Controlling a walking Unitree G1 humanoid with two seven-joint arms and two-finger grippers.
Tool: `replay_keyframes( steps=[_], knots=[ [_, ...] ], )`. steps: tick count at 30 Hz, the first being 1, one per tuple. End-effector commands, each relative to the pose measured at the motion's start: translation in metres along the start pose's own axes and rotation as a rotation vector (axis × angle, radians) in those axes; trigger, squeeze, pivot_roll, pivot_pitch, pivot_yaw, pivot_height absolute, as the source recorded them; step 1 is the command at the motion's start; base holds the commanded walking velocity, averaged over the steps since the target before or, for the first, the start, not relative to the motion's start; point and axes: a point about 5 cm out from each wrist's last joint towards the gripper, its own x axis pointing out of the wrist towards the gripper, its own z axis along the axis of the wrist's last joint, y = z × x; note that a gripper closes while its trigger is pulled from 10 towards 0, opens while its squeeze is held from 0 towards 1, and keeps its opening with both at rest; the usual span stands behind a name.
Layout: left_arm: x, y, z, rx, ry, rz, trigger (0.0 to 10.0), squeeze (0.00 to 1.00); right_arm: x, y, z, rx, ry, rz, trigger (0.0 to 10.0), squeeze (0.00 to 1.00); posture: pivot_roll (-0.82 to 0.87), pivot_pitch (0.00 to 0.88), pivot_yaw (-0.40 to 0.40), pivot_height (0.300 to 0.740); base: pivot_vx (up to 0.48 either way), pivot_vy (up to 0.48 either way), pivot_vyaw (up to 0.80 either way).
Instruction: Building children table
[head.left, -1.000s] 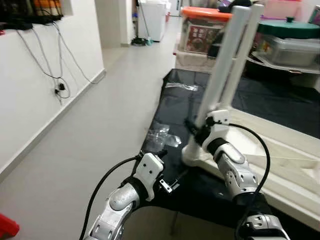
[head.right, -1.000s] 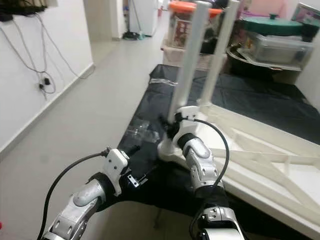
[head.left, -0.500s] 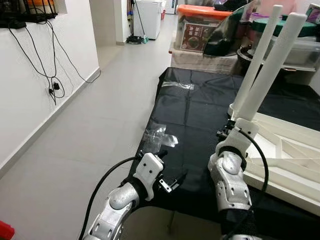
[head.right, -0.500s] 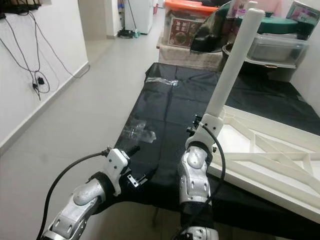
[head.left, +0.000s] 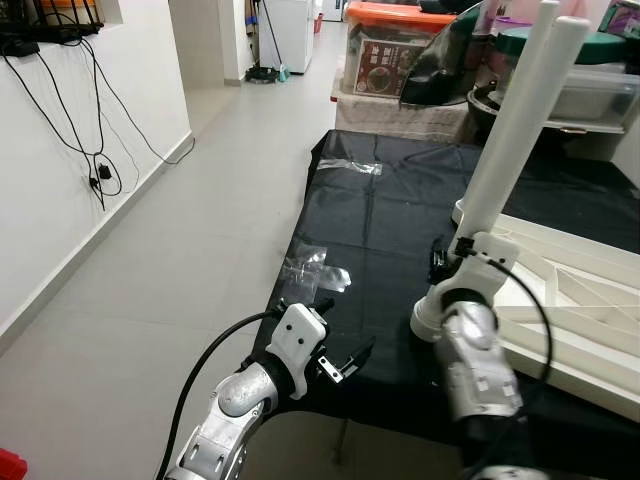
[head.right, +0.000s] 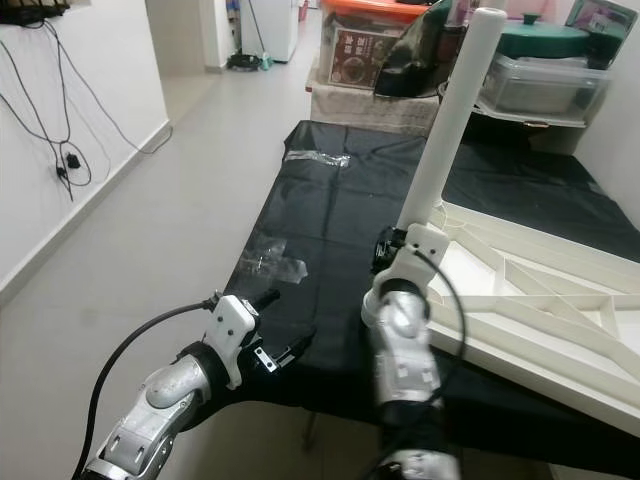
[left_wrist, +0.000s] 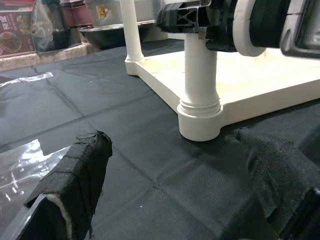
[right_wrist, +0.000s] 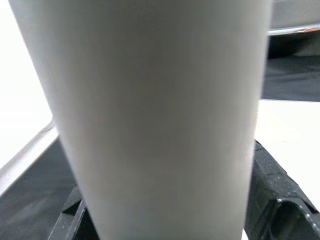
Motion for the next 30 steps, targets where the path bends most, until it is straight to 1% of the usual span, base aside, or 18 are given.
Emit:
replay_keyframes(
  steps=[1,3,4,5,7,8,9,11,12,13,15,17,19,21,24,26,27,30],
  knots=[
    [0.002,-0.002,-0.002,0.006,0.007,-0.011,10.0,0.00,0.002,0.000,-0.003,0.023,0.036,0.055,10.0,0.00,0.11,0.000,-0.063,0.740,0.000,0.000,0.00],
    [0.003,-0.003,-0.002,0.006,0.007,-0.012,10.0,0.00,0.003,-0.003,-0.002,0.021,0.045,0.087,10.0,0.00,0.11,0.000,-0.065,0.740,0.000,0.000,0.00],
    [0.004,-0.004,-0.002,0.006,0.005,-0.014,10.0,0.00,0.009,-0.011,0.004,0.031,0.082,0.277,10.0,0.00,0.11,0.000,-0.069,0.740,0.000,0.000,0.00],
    [0.004,-0.004,-0.002,0.006,0.005,-0.014,10.0,0.00,0.009,-0.011,0.004,0.031,0.082,0.277,10.0,0.00,0.11,0.000,-0.069,0.740,0.000,0.000,0.00],
    [0.004,-0.005,-0.002,0.008,0.004,-0.016,10.0,0.00,0.011,-0.014,0.006,0.003,0.120,0.414,10.0,0.00,0.11,0.000,-0.072,0.740,0.000,0.000,0.00],
    [0.004,-0.006,-0.003,0.008,0.004,-0.016,10.0,0.00,0.010,-0.011,0.006,-0.025,0.133,0.498,10.0,0.00,0.12,0.000,-0.075,0.740,0.000,0.000,0.00],
    [0.004,-0.006,-0.003,0.008,0.004,-0.016,10.0,0.00,0.010,-0.011,0.006,-0.025,0.133,0.498,10.0,0.00,0.12,0.000,-0.075,0.740,0.000,0.000,0.00],
    [0.004,-0.007,-0.003,0.009,0.003,-0.016,10.0,0.00,0.006,-0.003,0.004,-0.070,0.170,0.725,10.0,0.00,0.13,0.000,-0.084,0.740,0.000,0.000,0.00],
    [0.004,-0.007,-0.003,0.009,0.003,-0.016,10.0,0.00,0.005,0.000,0.003,-0.064,0.197,0.827,10.0,0.00,0.14,0.000,-0.093,0.740,0.000,0.000,0.00],
    [0.004,-0.008,-0.003,0.010,0.004,-0.016,10.0,0.00,0.004,0.002,0.002,-0.054,0.213,0.882,10.0,0.00,0.14,0.000,-0.093,0.740,0.000,0.000,0.00],
    [0.004,-0.008,-0.003,0.010,0.004,-0.016,10.0,0.00,0.004,0.002,0.002,-0.046,0.221,0.906,10.0,0.00,0.14,0.000,-0.093,0.740,0.000,0.000,0.00],
    [0.003,-0.009,-0.003,0.011,0.005,-0.016,10.0,0.00,0.006,0.010,0.002,-0.016,0.260,1.028,10.0,0.00,0.16,0.000,-0.110,0.740,0.000,0.000,0.00],
    [0.003,-0.009,-0.003,0.011,0.005,-0.016,10.0,0.00,0.006,0.010,0.002,-0.016,0.260,1.028,10.0,0.00,0.16,0.000,-0.110,0.740,0.000,0.000,0.00],
    [0.001,-0.009,-0.004,0.012,0.007,-0.016,10.0,0.00,0.007,0.018,0.002,0.003,0.300,1.143,10.0,0.00,0.17,0.000,-0.112,0.740,0.000,0.000,0.00],
    [0.000,-0.009,-0.005,0.012,0.010,-0.017,10.0,0.00,0.005,0.026,0.001,0.007,0.332,1.256,10.0,0.00,0.17,0.000,-0.111,0.740,0.000,0.000,0.00],
    [0.000,-0.009,-0.005,0.012,0.010,-0.017,10.0,0.00,0.005,0.026,0.001,0.007,0.332,1.256,10.0,0.00,0.17,0.000,-0.111,0.740,0.000,0.000,0.00],
    [-0.001,-0.009,-0.005,0.012,0.011,-0.018,10.0,0.00,0.003,0.029,0.001,0.014,0.341,1.308,9.8,0.00,0.17,0.000,-0.111,0.740,0.000,0.000,0.00],
    [-0.001,-0.009,-0.005,0.012,0.011,-0.018,10.0,0.00,0.003,0.029,0.001,0.014,0.341,1.308,9.8,0.00,0.17,0.000,-0.111,0.740,0.000,0.000,0.00]
  ],
)
